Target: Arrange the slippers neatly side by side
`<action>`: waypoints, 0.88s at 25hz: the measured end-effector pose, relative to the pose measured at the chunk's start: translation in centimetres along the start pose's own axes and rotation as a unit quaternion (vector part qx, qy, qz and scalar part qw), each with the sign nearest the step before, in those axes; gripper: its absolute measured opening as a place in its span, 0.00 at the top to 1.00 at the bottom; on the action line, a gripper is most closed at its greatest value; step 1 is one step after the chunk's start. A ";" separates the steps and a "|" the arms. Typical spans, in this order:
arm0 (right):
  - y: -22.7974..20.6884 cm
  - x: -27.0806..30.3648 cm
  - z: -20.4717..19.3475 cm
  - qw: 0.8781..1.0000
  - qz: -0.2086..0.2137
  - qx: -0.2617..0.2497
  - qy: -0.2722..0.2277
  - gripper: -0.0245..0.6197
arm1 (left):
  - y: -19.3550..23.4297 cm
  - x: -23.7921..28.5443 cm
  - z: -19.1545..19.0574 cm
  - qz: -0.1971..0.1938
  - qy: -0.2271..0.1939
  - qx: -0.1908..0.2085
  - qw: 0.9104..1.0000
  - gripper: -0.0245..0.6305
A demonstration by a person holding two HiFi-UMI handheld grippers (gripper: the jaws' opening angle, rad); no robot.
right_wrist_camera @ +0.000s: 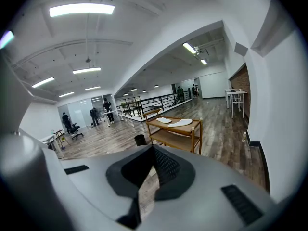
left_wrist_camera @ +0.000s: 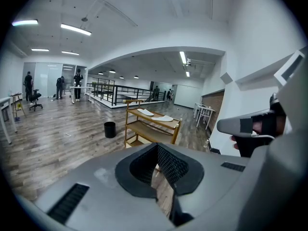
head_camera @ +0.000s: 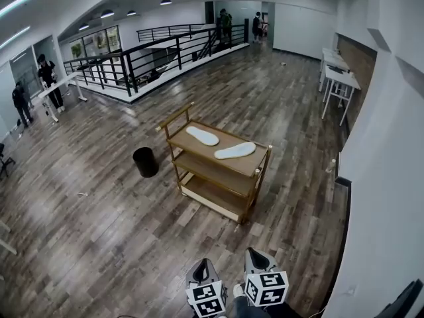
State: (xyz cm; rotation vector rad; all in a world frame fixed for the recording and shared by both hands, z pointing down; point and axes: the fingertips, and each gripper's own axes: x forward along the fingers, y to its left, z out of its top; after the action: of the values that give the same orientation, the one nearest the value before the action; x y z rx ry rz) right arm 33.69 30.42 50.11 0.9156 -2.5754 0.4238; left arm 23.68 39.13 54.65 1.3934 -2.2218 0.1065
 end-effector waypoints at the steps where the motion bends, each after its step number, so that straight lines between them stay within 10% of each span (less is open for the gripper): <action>1: -0.6 1.0 0.5 1.000 0.004 -0.001 0.000 0.96 | -0.1 1.1 0.6 0.005 -0.001 0.000 1.000 0.96; 22: -8.2 13.7 8.8 0.999 0.054 -0.008 0.006 0.96 | -2.0 13.5 9.1 0.058 -0.023 -0.048 0.997 0.96</action>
State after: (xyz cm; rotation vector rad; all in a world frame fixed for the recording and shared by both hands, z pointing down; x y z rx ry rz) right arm 27.01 13.42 49.60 0.7697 -2.6218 0.4366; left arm 17.36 24.16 52.58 1.2283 -2.3131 0.0086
